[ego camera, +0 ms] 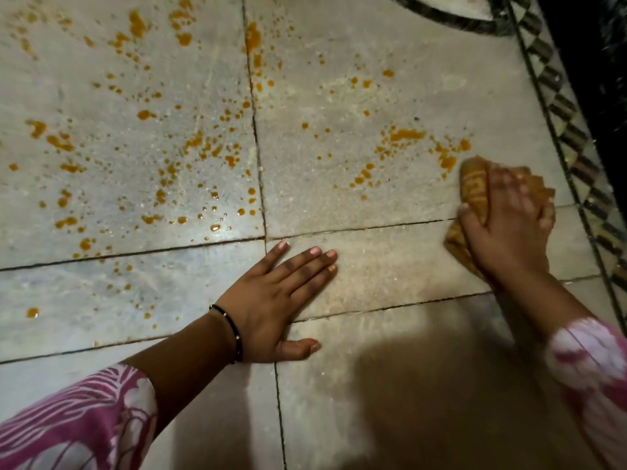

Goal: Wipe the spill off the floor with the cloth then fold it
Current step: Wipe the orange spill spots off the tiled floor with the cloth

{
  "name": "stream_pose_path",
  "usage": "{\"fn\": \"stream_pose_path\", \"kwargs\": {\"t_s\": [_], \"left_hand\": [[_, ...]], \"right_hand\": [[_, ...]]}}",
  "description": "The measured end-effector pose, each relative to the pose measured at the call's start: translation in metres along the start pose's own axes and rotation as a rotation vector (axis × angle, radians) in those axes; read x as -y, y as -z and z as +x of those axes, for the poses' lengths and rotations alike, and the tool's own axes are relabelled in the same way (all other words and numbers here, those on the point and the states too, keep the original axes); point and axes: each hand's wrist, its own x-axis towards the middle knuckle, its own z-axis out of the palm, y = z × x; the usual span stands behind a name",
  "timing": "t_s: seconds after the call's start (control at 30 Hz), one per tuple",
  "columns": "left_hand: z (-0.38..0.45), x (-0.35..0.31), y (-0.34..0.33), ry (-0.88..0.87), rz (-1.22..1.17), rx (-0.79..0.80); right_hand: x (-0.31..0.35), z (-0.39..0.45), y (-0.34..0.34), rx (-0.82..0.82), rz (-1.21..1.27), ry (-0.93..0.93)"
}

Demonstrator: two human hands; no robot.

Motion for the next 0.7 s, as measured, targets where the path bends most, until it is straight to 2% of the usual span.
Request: {"fn": "stream_pose_path", "kwargs": {"t_s": [0.03, 0.1, 0.2, 0.3, 0.37, 0.43, 0.5, 0.57, 0.63, 0.7], "left_hand": [[0.000, 0.000, 0.000, 0.005, -0.007, 0.005], [0.001, 0.000, 0.002, 0.004, -0.010, 0.017], [0.001, 0.000, 0.004, 0.007, -0.024, 0.026], [0.001, 0.001, 0.003, 0.004, -0.054, 0.000], [0.001, 0.001, 0.002, -0.001, -0.071, -0.015], [0.000, 0.002, 0.001, 0.002, -0.078, -0.024], [0.000, 0.003, 0.001, 0.002, -0.080, -0.024], [0.000, 0.003, 0.002, 0.004, -0.077, -0.014], [-0.001, 0.003, 0.002, 0.009, -0.070, -0.012], [0.000, 0.002, 0.002, 0.004, -0.073, -0.014]], "right_hand": [[0.014, 0.020, 0.001, -0.003, 0.000, -0.068], [0.047, 0.043, 0.002, 0.027, -0.008, -0.081], [0.085, 0.020, -0.003, 0.030, -0.028, 0.188], [0.069, -0.027, -0.004, 0.058, -0.042, 0.447], [0.035, -0.038, -0.003, 0.084, -0.035, 0.394], [0.010, -0.022, 0.001, 0.068, -0.018, 0.196], [0.008, 0.015, 0.003, 0.031, -0.004, 0.022], [0.029, 0.056, 0.005, 0.018, 0.001, -0.076], [0.062, 0.082, 0.006, 0.035, 0.001, -0.052], [0.094, 0.080, 0.003, 0.052, -0.005, 0.095]]}}
